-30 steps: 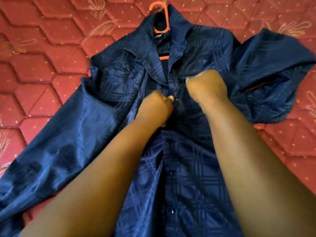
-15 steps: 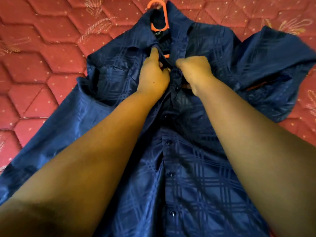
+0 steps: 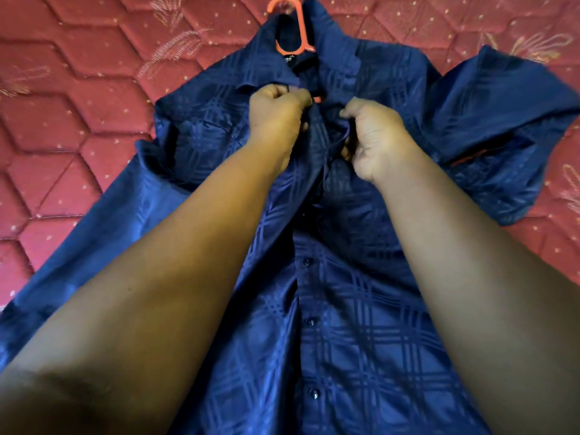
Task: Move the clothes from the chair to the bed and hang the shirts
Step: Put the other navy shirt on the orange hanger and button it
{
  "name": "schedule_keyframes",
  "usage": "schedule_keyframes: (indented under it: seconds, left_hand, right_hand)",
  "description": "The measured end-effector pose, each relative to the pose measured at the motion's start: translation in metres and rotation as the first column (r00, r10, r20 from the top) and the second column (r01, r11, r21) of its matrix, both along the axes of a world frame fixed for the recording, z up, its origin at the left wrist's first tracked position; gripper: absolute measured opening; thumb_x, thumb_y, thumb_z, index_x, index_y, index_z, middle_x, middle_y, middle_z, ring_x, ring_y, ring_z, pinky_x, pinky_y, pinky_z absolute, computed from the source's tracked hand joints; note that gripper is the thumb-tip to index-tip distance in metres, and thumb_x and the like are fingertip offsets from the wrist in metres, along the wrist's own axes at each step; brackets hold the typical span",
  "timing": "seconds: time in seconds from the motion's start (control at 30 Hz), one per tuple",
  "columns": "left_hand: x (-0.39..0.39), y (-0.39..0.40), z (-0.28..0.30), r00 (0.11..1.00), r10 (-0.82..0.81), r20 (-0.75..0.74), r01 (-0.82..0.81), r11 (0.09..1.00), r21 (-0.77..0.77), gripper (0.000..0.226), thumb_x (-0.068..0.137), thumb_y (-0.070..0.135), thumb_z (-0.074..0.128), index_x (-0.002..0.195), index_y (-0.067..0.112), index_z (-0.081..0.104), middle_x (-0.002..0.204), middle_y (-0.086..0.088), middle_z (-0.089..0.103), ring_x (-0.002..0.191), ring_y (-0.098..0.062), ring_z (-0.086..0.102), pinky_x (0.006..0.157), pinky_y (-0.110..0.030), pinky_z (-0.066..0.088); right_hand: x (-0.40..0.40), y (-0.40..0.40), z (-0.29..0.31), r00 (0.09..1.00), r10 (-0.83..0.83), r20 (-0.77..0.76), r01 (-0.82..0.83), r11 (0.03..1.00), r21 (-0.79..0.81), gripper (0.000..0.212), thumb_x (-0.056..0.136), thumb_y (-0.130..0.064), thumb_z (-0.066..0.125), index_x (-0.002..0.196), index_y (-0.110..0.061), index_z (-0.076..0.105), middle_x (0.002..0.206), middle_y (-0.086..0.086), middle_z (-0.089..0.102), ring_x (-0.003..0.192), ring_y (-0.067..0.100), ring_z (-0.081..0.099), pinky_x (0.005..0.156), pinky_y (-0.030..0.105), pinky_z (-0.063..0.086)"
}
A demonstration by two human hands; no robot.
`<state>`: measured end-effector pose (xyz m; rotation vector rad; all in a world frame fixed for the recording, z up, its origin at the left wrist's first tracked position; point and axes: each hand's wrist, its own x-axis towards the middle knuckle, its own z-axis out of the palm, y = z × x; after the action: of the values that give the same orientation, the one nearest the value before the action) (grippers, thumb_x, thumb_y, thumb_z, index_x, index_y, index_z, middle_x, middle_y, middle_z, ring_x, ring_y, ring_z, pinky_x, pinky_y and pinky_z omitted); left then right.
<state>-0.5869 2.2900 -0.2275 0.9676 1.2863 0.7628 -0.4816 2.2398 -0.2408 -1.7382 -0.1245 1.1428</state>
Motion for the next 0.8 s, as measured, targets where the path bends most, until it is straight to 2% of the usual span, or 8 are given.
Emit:
schedule_keyframes:
  seconds: [0.13, 0.23, 0.3, 0.37, 0.43, 0.6, 0.73, 0.8]
  left_hand:
    - [-0.012, 0.006, 0.002, 0.938, -0.077, -0.339, 0.182, 0.939, 0.291, 0.014, 0.077, 0.007, 0.061, 0.081, 0.018, 0.053, 0.070, 0.001, 0.058, 0.069, -0.022, 0.061, 0.071, -0.035, 0.056]
    - [-0.019, 0.002, 0.005, 0.894, -0.099, -0.436, 0.304, 0.850, 0.430, 0.032, 0.084, 0.005, 0.060, 0.106, 0.016, 0.041, 0.074, 0.001, 0.057, 0.071, -0.011, 0.058, 0.068, -0.016, 0.046]
    - [-0.022, -0.003, 0.007, 0.895, -0.106, -0.433, 0.329, 0.812, 0.482, 0.026, 0.086, 0.002, 0.058, 0.106, 0.013, 0.044, 0.070, 0.003, 0.054, 0.069, -0.011, 0.057, 0.067, -0.014, 0.043]
    - [-0.022, -0.005, 0.005, 0.877, -0.111, -0.468, 0.356, 0.805, 0.476, 0.017, 0.088, 0.002, 0.058, 0.104, 0.007, 0.061, 0.078, 0.003, 0.061, 0.076, -0.011, 0.060, 0.067, -0.008, 0.041]
    - [-0.022, -0.007, 0.001, 0.876, -0.096, -0.473, 0.324, 0.843, 0.429, 0.018, 0.091, 0.005, 0.059, 0.106, 0.008, 0.068, 0.085, 0.005, 0.065, 0.081, -0.006, 0.059, 0.070, -0.005, 0.040]
    - [-0.022, -0.008, -0.008, 0.942, -0.085, -0.325, 0.185, 0.938, 0.293, 0.012, 0.089, 0.007, 0.066, 0.099, 0.012, 0.069, 0.078, 0.006, 0.065, 0.076, -0.008, 0.062, 0.082, -0.027, 0.055]
    - [-0.022, -0.015, -0.004, 0.982, -0.066, -0.177, 0.103, 0.973, 0.207, 0.010, 0.090, 0.005, 0.065, 0.089, 0.015, 0.065, 0.073, 0.004, 0.064, 0.060, -0.009, 0.059, 0.057, -0.026, 0.053]
    - [-0.025, -0.015, -0.005, 0.983, -0.045, -0.177, 0.083, 0.973, 0.213, 0.012, 0.089, 0.013, 0.069, 0.083, 0.023, 0.066, 0.075, 0.006, 0.067, 0.067, -0.014, 0.064, 0.061, -0.032, 0.055]
  right_hand:
    - [-0.002, -0.004, 0.018, 1.000, -0.002, -0.012, 0.003, 0.995, 0.102, 0.003, 0.074, -0.020, 0.066, 0.072, -0.018, 0.065, 0.065, 0.000, 0.061, 0.055, 0.016, 0.055, 0.053, 0.023, 0.038]
    - [-0.007, -0.003, 0.026, 1.000, 0.024, 0.011, -0.026, 0.975, 0.219, 0.008, 0.081, -0.010, 0.072, 0.076, -0.015, 0.069, 0.064, -0.001, 0.067, 0.055, 0.013, 0.062, 0.051, 0.020, 0.047]
    - [-0.015, -0.001, 0.026, 0.996, 0.049, 0.072, -0.067, 0.958, 0.277, 0.011, 0.078, -0.004, 0.076, 0.082, -0.012, 0.070, 0.076, 0.005, 0.072, 0.069, 0.016, 0.067, 0.068, 0.029, 0.057]
    - [-0.021, 0.000, 0.025, 0.990, 0.040, 0.138, -0.078, 0.956, 0.284, 0.015, 0.076, 0.000, 0.077, 0.086, -0.009, 0.070, 0.083, 0.008, 0.073, 0.077, 0.016, 0.068, 0.082, 0.033, 0.057]
    - [-0.024, -0.001, 0.023, 0.982, 0.048, 0.181, -0.097, 0.958, 0.271, 0.015, 0.078, 0.001, 0.077, 0.084, -0.010, 0.068, 0.078, 0.002, 0.070, 0.070, 0.008, 0.066, 0.073, 0.021, 0.055]
    - [-0.027, 0.001, 0.017, 0.933, 0.119, 0.338, -0.189, 0.965, 0.183, 0.010, 0.085, -0.007, 0.073, 0.091, -0.011, 0.067, 0.078, -0.004, 0.065, 0.077, 0.008, 0.062, 0.074, 0.018, 0.051]
    - [-0.029, 0.003, 0.007, 0.877, 0.190, 0.442, -0.272, 0.954, 0.129, 0.023, 0.091, -0.016, 0.068, 0.112, -0.005, 0.065, 0.087, -0.004, 0.064, 0.079, 0.005, 0.058, 0.073, 0.015, 0.045]
    - [-0.031, 0.000, 0.005, 0.845, 0.208, 0.492, -0.308, 0.942, 0.130, 0.023, 0.093, -0.021, 0.065, 0.110, -0.005, 0.066, 0.081, -0.005, 0.063, 0.068, -0.001, 0.055, 0.066, 0.014, 0.044]
